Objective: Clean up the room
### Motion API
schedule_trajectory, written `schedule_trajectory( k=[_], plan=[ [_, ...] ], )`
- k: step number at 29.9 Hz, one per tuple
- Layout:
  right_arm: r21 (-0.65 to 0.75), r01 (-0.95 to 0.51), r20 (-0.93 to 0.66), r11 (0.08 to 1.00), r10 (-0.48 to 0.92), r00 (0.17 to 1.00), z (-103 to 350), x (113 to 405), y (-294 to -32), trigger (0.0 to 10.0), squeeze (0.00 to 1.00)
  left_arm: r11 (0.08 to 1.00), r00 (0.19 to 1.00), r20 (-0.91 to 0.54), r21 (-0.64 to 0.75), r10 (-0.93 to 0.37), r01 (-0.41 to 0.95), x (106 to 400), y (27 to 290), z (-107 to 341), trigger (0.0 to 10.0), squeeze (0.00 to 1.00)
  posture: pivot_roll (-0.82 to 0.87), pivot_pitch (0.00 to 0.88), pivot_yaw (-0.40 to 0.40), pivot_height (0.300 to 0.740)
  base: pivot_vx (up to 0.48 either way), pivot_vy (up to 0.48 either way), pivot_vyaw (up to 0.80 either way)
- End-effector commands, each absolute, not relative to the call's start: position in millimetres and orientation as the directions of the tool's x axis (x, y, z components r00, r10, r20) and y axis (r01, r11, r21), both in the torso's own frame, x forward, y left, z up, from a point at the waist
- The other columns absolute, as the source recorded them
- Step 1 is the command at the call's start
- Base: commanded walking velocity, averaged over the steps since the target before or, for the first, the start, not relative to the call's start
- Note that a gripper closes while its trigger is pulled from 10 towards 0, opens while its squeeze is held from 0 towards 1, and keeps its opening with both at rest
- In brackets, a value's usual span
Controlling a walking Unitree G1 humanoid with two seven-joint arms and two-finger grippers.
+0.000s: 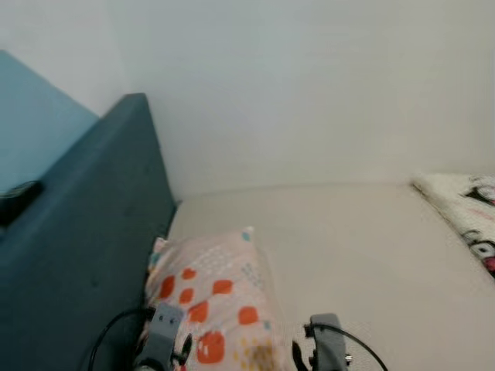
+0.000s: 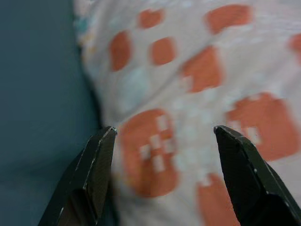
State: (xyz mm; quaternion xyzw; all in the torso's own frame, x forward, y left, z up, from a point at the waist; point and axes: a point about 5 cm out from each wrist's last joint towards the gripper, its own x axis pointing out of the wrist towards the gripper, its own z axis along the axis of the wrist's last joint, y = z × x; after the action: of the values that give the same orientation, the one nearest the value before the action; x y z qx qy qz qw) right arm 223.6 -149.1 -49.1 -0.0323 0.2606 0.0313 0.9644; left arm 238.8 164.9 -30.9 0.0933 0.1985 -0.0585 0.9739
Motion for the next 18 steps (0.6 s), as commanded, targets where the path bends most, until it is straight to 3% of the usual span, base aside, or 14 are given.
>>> schedule_trajectory(
  k=[1,4,18],
  plan=[
    [-0.040,-0.078,-0.504,0.996,0.047,0.862,-49.5,222.9,-148.1,10.0,0.00,0.975,0.910,-0.405,0.155,-0.084,0.159,234.5,163.8,-33.8,10.0,0.00,0.03,0.000,0.026,0.740,0.000,0.000,0.64],
    [-0.042,-0.078,-0.503,0.996,0.046,0.863,-49.4,222.9,-147.9,10.0,0.00,0.975,0.912,-0.401,0.154,-0.086,0.160,234.7,163.4,-33.3,10.0,0.00,0.03,0.000,0.025,0.740,0.000,0.000,0.47],
    [-0.013,-0.035,-0.504,0.999,0.024,0.863,-50.8,220.4,-149.8,10.0,0.00,0.970,0.906,-0.404,0.142,-0.126,0.198,232.7,160.4,-34.0,10.0,0.00,0.03,0.000,0.030,0.740,0.000,0.000,0.00]
  ],
)
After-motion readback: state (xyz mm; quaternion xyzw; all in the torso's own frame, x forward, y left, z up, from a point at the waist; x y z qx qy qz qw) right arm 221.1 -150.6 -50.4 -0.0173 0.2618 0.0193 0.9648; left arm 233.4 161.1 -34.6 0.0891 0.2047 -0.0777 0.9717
